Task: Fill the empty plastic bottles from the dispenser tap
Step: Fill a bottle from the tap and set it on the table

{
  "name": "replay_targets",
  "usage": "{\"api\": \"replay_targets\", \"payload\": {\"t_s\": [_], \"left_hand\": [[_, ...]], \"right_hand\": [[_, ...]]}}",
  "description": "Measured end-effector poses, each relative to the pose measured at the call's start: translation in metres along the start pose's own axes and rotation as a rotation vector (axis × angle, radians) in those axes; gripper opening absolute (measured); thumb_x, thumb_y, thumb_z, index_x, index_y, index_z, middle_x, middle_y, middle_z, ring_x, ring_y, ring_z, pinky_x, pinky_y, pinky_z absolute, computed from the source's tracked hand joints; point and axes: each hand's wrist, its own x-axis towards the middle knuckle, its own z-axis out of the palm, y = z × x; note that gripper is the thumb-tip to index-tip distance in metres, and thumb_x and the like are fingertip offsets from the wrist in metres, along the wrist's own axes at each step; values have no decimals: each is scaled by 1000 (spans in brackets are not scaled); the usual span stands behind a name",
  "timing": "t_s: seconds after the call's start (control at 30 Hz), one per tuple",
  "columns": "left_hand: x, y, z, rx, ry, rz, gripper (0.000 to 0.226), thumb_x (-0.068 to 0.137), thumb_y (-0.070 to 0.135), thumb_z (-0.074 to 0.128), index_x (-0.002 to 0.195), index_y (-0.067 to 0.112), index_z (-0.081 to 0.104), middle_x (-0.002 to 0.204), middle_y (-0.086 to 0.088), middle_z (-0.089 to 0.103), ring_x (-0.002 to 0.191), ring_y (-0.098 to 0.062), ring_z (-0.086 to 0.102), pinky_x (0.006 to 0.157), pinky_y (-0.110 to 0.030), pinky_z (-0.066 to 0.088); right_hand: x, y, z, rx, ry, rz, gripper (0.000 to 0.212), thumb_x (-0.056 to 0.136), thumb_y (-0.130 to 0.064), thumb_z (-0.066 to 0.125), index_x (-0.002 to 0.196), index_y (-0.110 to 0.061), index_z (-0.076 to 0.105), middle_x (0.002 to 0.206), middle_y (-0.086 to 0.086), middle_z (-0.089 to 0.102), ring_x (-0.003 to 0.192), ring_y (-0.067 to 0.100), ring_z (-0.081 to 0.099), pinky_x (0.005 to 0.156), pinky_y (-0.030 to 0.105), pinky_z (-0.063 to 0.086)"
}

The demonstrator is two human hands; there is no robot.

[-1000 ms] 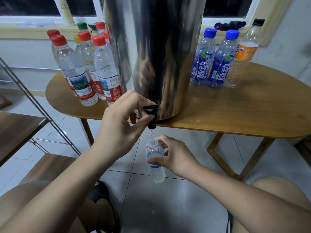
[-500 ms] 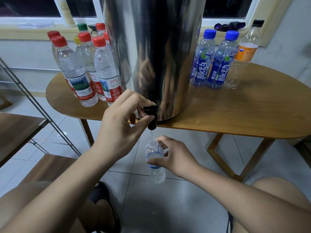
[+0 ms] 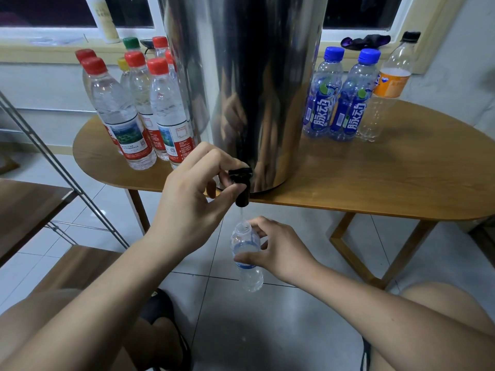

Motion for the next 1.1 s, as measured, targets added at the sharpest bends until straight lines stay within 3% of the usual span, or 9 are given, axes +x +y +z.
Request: {"api": "replay_targets", "payload": {"t_s": [0.27,0.97,1.1], "left_hand": [[0,0,0,3,2,-2,25,92,1,84,109,13,71,104,2,61,84,-17,65,66,-29,51],[-1,1,1,8,6,-2,26,91,0,85,108,12,70,103,3,61,83,-11,63,66,-27,50],[0,2,0,4,9,14,32,92,1,84,110,22,68,102,5,60,83,-11,62,67,-24,49]], "right_hand": [[0,0,0,11,3,3,72,71,-65,91,132,-39,61,123,-19,69,108,4,65,91,35,61],[-1,-2,1,13,9,-9,70,72,-64,91,130,-38,62,120,-18,69,106,5,65,91,38,60],[-1,-1,1,15,11,-2,70,71,-65,90,129,-37,62,119,-17,69,106,7,65,90,39,60]]}}
